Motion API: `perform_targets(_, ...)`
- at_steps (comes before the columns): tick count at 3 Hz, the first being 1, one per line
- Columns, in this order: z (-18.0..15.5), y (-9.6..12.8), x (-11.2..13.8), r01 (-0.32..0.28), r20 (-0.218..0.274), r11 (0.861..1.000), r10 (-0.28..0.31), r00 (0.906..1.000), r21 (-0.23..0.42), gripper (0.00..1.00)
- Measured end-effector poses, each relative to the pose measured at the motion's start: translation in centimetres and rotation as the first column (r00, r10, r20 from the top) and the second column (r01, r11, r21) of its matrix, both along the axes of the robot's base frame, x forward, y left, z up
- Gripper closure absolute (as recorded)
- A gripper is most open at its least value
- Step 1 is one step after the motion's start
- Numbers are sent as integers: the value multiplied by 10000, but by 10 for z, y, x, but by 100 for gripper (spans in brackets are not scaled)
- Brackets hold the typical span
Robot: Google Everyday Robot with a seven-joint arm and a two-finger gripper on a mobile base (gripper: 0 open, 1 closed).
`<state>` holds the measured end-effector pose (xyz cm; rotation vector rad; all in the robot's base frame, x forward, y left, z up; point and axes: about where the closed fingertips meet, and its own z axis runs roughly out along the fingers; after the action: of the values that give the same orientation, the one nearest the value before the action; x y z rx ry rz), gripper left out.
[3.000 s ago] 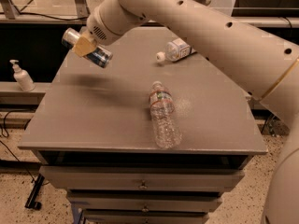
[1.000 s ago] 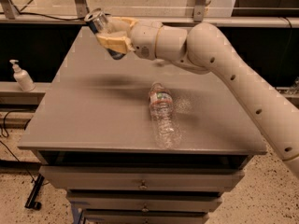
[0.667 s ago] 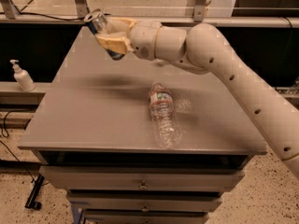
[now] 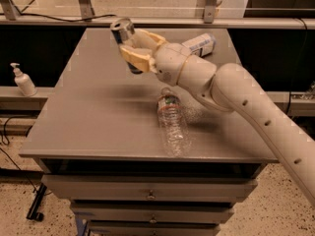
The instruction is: Place redbull can upright
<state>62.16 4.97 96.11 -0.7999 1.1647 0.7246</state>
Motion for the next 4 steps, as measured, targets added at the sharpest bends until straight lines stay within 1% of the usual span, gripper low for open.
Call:
perform_targets(1,4,-47,-15,883,395,9960,-887,9953,118,100)
perform_targets(2,16,-73,-17,951,638,9950,-929,9936,-320,100)
perform_targets(3,12,-100,-20,777,417,9957,-757,9963,-495,100)
perform_targets(4,2,-128,-35,863,230,9957,-856,9961,-328,100)
